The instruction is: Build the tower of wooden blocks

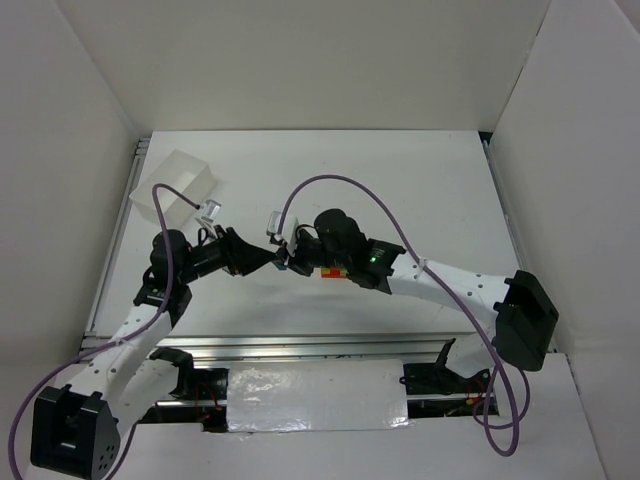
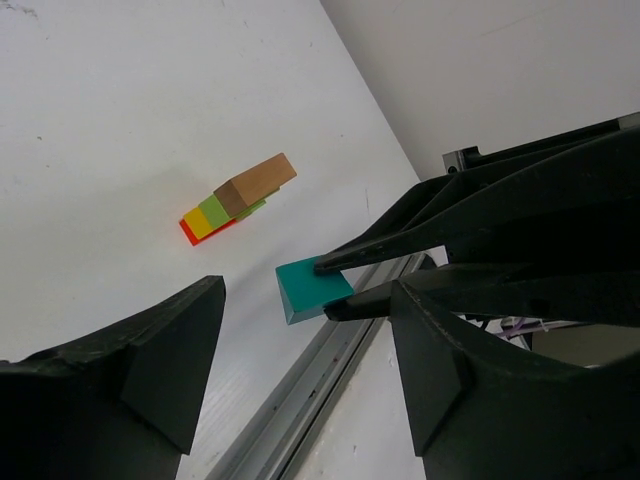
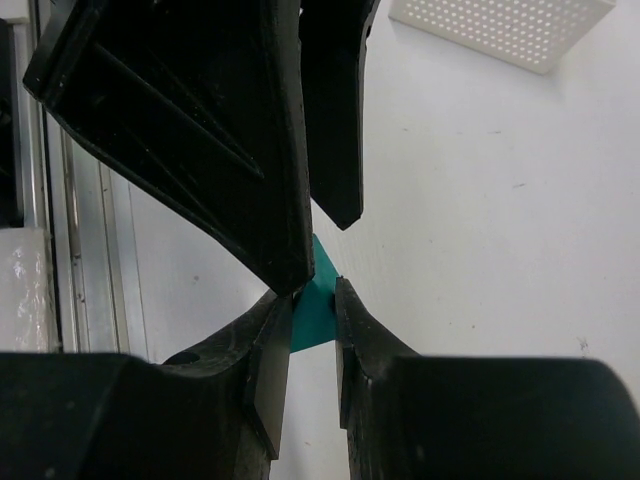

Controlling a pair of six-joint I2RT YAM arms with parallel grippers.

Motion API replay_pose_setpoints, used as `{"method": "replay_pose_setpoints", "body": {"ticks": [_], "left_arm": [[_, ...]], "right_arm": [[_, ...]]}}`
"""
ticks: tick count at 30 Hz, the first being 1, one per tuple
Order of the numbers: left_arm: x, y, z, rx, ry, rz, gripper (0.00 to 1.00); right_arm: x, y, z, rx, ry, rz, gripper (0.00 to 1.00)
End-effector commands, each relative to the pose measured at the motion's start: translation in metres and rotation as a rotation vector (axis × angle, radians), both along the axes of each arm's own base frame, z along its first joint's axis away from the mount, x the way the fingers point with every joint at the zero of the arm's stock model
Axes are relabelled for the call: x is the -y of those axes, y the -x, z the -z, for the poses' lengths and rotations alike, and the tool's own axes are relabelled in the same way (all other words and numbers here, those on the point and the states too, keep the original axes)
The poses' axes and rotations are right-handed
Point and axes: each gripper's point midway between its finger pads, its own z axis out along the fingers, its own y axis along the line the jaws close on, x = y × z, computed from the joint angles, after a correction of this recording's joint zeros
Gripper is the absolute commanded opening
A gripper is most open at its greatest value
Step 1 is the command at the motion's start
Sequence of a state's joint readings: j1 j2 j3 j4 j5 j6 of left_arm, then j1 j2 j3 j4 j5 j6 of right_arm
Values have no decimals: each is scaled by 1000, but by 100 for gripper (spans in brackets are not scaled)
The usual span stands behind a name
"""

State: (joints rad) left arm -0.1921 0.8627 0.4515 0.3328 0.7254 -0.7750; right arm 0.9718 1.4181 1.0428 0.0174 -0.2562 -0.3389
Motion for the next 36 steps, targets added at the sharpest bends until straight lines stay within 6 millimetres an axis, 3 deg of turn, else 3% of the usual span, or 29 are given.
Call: {"method": "replay_pose_setpoints", "body": {"ticks": [1,6,12,15,19,20,21,22,27,32,34,36], "left_arm": [[2,-5,-13,36,-5,-23,77],[2,-5,-13,35,-16,-30,68],[6,-1,-11,32,-23,-10,68],[8,0,-10,29,-26,1,59],[11,4,-13,40,-18,28,40],[11,3,-15,46,-15,28,35],[11,4,-16,48,-15,28,22],[11,4,-18,55,-13,29,19],[12,4,-28,80,-7,41,11],[10,2,-34,105,-15,22,7],[10,1,-38,128,-19,18,7],[9,0,-41,157,-32,23,6]], "right_arm": [[-14,-7,-28,80,-82,6,24],[-16,-4,-33,89,-101,0,25],[-18,-4,-38,105,-116,7,26],[-20,-5,-42,115,-128,14,26],[-19,-16,-43,113,-128,83,27],[-20,-16,-43,113,-129,84,29],[-21,-16,-44,108,-135,86,33],[-21,-16,-43,105,-136,88,34],[-21,-20,-47,94,-157,114,37],[-19,-15,-51,69,-178,116,50],[-18,-12,-51,55,-174,108,62],[-16,-9,-51,41,-173,101,65]]}}
